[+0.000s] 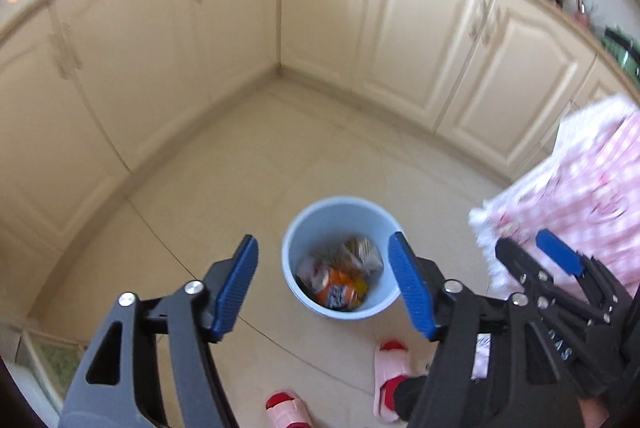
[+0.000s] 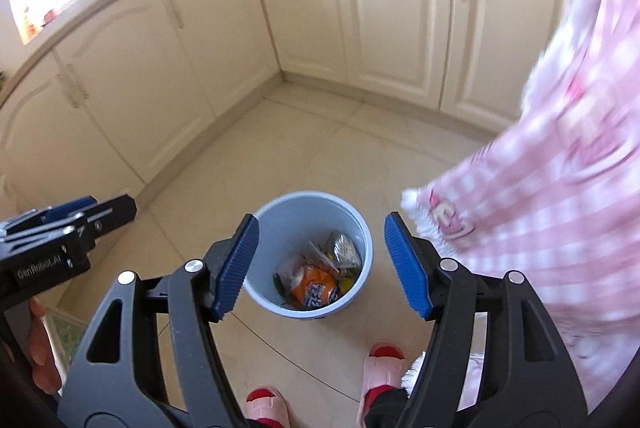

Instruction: Collect trash

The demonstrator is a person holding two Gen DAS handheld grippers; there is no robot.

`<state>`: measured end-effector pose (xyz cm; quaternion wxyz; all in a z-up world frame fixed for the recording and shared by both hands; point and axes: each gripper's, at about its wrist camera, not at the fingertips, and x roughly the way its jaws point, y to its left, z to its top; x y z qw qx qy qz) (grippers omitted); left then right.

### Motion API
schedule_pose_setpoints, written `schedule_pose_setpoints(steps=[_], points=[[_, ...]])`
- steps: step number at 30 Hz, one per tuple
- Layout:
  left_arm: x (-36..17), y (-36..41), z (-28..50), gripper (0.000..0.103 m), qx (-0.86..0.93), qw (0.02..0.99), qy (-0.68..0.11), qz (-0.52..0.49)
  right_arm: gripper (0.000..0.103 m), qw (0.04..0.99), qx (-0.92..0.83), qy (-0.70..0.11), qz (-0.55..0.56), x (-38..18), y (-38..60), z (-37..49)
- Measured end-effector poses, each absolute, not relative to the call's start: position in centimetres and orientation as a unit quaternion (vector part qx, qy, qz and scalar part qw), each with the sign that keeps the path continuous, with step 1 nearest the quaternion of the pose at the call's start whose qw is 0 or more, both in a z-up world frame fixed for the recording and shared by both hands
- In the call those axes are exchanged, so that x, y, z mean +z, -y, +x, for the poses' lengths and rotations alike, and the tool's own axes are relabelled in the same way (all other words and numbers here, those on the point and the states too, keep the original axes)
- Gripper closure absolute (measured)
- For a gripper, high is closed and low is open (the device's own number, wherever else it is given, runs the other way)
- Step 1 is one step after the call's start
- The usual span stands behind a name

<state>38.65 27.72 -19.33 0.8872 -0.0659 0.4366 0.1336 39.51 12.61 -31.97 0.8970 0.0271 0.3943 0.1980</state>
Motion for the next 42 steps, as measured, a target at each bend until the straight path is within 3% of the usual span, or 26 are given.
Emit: schedule_pose_setpoints(steps=[11,20,30,42], points=[[-1.1,-20.3,27.3,0.020,0.171,0.941,-0.291,-0.028,0.032,0.938,0.230,-0.260,0.022,-15.3,-6.2,29.1],[7.8,-12.5,19.4,0.012,0.162,0.961,-0.224,0.013,0.023,0.964,0.204,-0.168,0.008,-6.0,2.1,18.5],[13.3,-3.9,11.4,0.009,0.109,0.983,-0.149,0.025,0.012,0.982,0.154,-0.113,0.006,-0.7,9.8,9.3],[14.7,1.8,7.5,0.009,0.077,0.989,-0.118,0.035,0.010,0.991,0.103,-0.080,0.018,1.4,16.1,4.3]])
